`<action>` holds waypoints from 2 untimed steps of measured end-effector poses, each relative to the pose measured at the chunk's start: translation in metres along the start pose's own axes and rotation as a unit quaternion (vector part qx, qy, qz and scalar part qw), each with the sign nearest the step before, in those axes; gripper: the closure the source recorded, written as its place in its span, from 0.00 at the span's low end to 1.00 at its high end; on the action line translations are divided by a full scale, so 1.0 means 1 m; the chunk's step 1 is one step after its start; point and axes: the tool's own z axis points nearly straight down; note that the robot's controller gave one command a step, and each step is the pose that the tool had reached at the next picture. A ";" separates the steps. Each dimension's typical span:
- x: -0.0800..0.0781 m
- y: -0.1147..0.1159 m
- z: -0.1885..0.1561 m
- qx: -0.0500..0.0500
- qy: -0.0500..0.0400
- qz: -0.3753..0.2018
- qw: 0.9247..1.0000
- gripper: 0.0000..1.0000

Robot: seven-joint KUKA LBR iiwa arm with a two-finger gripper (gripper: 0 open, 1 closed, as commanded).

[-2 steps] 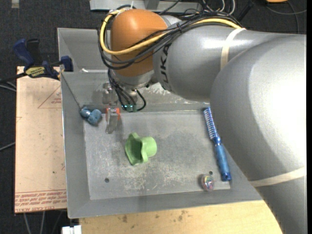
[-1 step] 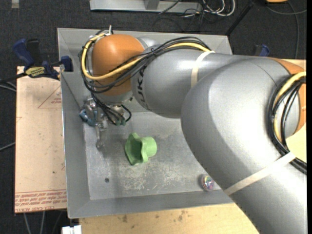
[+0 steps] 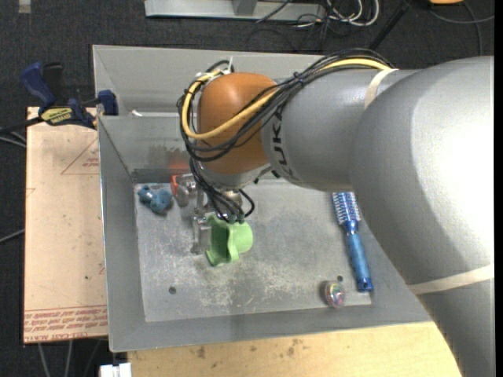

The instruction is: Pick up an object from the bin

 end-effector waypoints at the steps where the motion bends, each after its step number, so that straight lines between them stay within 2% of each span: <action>1: 0.082 -0.088 -0.018 0.001 0.002 0.037 0.999 0.00; 2: 0.064 -0.089 0.033 -0.001 0.000 -0.094 0.996 0.00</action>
Offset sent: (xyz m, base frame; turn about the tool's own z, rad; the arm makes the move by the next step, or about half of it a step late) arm -0.0657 -0.0951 0.0178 0.0659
